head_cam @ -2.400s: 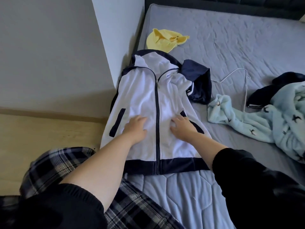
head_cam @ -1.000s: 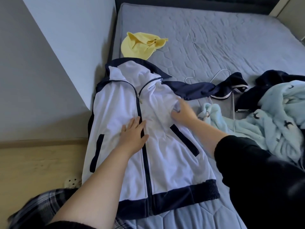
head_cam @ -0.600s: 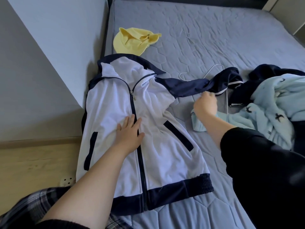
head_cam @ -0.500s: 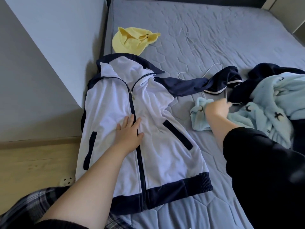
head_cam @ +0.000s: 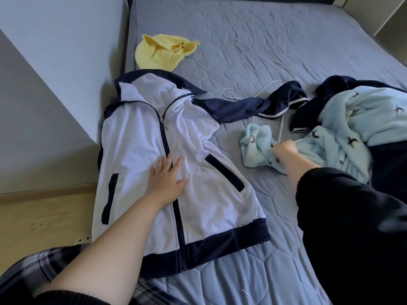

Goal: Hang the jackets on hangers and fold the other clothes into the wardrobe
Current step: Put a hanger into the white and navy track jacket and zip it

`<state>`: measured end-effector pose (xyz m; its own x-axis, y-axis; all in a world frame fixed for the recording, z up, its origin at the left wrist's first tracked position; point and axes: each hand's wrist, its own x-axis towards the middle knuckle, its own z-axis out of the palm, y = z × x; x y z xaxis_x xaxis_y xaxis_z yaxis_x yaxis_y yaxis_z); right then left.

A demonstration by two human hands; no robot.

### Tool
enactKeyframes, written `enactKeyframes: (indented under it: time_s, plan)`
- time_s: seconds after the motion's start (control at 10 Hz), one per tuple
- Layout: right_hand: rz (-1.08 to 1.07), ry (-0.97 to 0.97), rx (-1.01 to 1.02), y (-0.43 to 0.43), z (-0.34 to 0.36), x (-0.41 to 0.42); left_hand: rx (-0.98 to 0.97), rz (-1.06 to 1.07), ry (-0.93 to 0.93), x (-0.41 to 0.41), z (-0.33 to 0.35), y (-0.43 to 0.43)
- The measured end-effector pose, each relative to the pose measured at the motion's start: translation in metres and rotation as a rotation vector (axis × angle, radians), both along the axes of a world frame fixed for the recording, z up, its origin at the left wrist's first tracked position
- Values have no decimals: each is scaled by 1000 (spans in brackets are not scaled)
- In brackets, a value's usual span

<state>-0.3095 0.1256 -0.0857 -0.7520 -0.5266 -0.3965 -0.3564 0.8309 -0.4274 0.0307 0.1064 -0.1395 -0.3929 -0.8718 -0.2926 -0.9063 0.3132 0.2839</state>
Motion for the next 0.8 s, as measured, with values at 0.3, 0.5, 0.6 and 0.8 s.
enactKeyframes:
  time_s: [0.3, 0.5, 0.6, 0.8]
  plan:
    - [-116, -308, -244, 0, 10, 2, 26, -10, 5, 2, 2, 6]
    - [-351, -163, -383, -3, 24, -4, 34, -23, 8, 4, 2, 8]
    - [-287, 93, -450, 1, 37, 7, 35, -19, 16, 4, 3, 10]
    - [204, 472, -446, -5, 37, 39, 33, -9, 42, 5, 5, 11]
